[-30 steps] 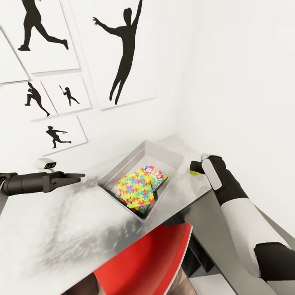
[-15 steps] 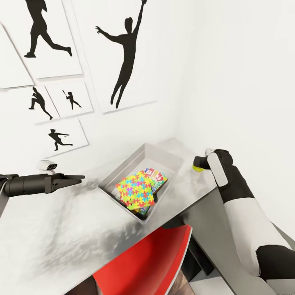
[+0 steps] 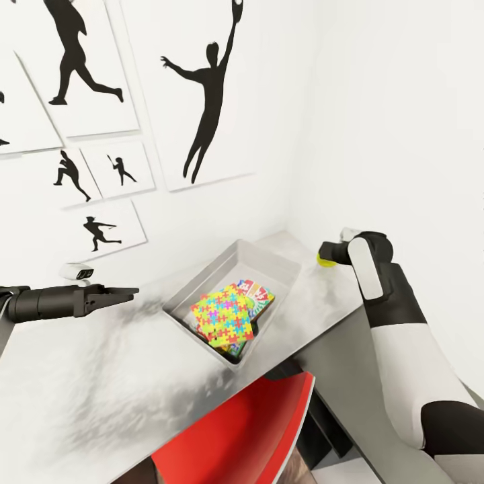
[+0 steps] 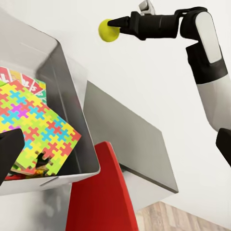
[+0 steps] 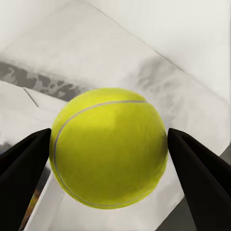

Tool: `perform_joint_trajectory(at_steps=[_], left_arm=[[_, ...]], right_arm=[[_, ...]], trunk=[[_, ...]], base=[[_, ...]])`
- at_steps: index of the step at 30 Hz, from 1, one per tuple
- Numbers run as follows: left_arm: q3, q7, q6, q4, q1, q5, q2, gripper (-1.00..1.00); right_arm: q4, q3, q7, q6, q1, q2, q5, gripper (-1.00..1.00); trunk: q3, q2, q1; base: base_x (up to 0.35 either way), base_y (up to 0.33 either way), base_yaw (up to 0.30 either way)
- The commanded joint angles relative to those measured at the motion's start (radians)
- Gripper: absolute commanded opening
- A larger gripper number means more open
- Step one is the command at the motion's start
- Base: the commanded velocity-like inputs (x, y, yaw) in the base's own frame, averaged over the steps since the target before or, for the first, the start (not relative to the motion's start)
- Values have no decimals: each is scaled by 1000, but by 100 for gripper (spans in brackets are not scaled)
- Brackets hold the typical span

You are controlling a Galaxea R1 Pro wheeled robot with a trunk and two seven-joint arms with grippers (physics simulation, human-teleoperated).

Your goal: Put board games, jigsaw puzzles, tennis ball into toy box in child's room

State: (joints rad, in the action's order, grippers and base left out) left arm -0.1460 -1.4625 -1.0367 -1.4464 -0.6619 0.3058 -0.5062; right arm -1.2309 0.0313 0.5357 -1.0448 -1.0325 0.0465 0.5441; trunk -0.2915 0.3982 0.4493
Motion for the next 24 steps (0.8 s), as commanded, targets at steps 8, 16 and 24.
perform_joint_trajectory(at_steps=[8, 16, 24], left_arm=[[0, -3, -11, 0, -1, 2, -1, 100], [0, -3, -11, 0, 1, 3, -3, 100], [-7, -3, -11, 0, 1, 3, -5, 100]], right_arm=[[-12, 7, 10, -2, -1, -12, 8, -100], [-41, 9, 9, -2, -2, -15, 17, -100], [-79, 10, 9, -2, -6, -44, 23, -100]], trunk=[[11, 2, 1], [24, 2, 1], [38, 2, 1]], base=[[0, 0, 0], [0, 0, 0], [0, 0, 0]])
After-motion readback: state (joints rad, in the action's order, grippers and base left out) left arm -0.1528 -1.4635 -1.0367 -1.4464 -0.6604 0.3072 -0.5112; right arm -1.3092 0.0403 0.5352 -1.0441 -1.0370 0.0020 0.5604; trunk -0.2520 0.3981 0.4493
